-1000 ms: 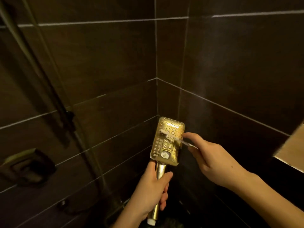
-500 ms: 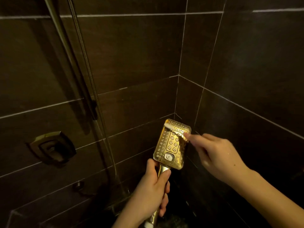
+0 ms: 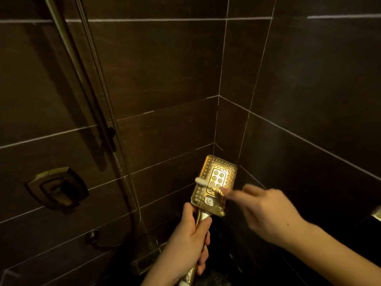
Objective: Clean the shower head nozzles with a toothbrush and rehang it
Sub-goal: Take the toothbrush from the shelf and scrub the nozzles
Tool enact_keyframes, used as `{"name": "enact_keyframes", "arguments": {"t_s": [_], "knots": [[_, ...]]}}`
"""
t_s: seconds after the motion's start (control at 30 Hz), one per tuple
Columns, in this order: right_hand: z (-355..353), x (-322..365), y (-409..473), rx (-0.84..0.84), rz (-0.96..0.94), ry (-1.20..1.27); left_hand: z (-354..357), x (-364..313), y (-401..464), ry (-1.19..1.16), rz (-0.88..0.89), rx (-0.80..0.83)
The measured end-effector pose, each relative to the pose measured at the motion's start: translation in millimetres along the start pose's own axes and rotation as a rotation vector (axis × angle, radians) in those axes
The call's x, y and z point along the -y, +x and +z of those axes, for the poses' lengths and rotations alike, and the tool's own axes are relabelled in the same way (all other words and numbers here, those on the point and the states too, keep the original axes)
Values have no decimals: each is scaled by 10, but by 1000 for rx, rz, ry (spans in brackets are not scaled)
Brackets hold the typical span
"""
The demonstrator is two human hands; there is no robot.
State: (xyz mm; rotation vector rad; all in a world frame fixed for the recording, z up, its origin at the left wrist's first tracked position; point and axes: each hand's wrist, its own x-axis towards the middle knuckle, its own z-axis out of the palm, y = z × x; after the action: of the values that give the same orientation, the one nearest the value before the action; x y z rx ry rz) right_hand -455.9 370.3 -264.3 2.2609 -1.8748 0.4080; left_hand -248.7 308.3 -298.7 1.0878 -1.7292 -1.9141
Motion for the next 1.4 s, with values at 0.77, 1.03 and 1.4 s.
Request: {"name": "enact_keyframes", "arguments": {"t_s": [0.77, 1.03, 1.4], "knots": [[163, -474, -200, -156, 31, -30, 129, 34, 82, 256, 34, -124], [330, -507, -244, -148, -25, -7, 129, 20, 119, 336, 16, -140], [464, -416, -278, -59, -61, 39, 131, 76, 200, 469, -126, -79]]}}
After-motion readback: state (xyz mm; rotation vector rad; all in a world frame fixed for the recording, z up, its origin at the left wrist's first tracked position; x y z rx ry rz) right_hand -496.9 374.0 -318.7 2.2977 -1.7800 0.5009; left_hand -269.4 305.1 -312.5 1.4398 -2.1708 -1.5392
